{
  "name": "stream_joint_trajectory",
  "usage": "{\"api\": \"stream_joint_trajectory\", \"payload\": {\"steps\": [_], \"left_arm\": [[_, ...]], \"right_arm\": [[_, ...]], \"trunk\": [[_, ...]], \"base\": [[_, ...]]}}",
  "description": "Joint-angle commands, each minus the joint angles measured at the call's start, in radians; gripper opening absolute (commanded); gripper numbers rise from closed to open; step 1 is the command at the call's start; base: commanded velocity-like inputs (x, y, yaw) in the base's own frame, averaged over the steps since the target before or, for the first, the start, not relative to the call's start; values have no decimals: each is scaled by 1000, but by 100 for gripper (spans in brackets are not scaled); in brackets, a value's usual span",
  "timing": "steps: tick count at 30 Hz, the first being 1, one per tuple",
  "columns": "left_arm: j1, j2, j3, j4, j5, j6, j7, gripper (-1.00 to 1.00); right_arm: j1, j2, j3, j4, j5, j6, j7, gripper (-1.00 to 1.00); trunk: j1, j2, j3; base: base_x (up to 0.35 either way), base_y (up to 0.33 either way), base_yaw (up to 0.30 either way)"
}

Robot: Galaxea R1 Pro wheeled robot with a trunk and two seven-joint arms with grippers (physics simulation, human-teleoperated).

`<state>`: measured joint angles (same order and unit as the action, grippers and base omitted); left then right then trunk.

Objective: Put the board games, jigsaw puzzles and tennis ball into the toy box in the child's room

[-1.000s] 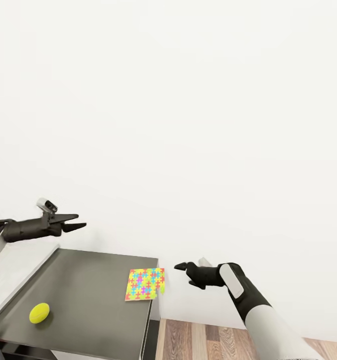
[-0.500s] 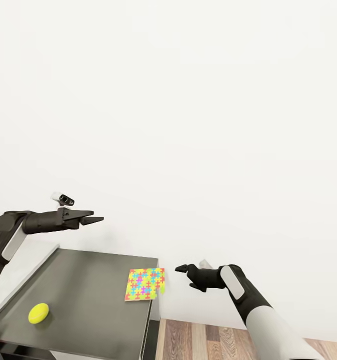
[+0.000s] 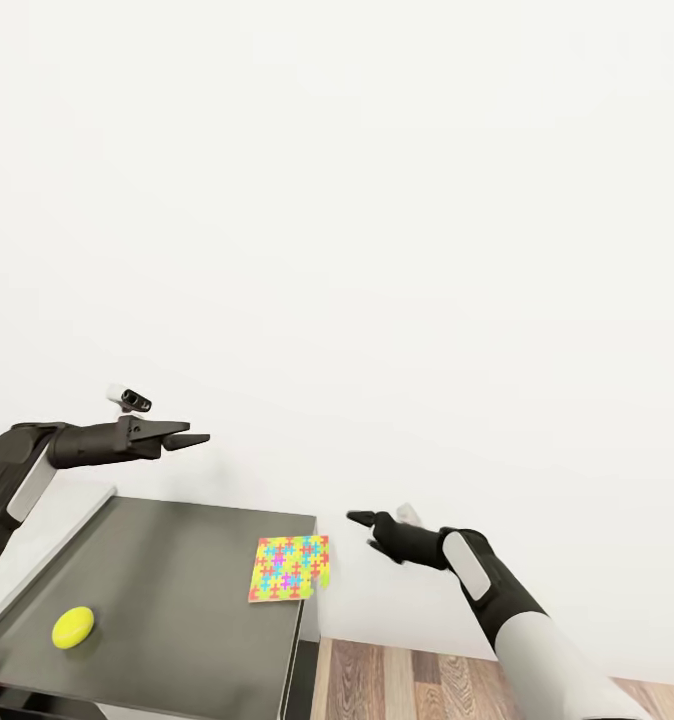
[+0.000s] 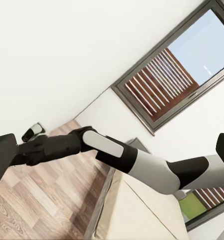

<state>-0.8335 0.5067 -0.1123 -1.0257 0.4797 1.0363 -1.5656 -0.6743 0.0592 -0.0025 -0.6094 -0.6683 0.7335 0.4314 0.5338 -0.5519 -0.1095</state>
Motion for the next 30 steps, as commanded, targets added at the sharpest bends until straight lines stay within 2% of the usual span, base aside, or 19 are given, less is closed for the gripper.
{"api": "stream_joint_trajectory", "payload": {"steps": [1, 7, 20, 30], "left_arm": [[-1, 1, -3, 0, 0, 11, -5, 100], [-1, 1, -3, 0, 0, 11, -5, 100], [-1, 1, -1, 0, 3, 11, -5, 100], [-3, -5, 1, 0, 4, 11, -5, 100]], "right_arm": [[0, -1, 0, -1, -1, 2, 14, 100], [1, -13, -3, -2, 0, -9, 59, 100], [2, -17, -16, 4, -14, -9, 71, 100], [1, -22, -16, 34, -6, -10, 67, 100]], "trunk": [[4, -9, -5], [27, -51, -24], [77, -142, -65], [116, -212, -96]], "base": [[0, 0, 0], [0, 0, 0], [0, 0, 0], [0, 0, 0]]}}
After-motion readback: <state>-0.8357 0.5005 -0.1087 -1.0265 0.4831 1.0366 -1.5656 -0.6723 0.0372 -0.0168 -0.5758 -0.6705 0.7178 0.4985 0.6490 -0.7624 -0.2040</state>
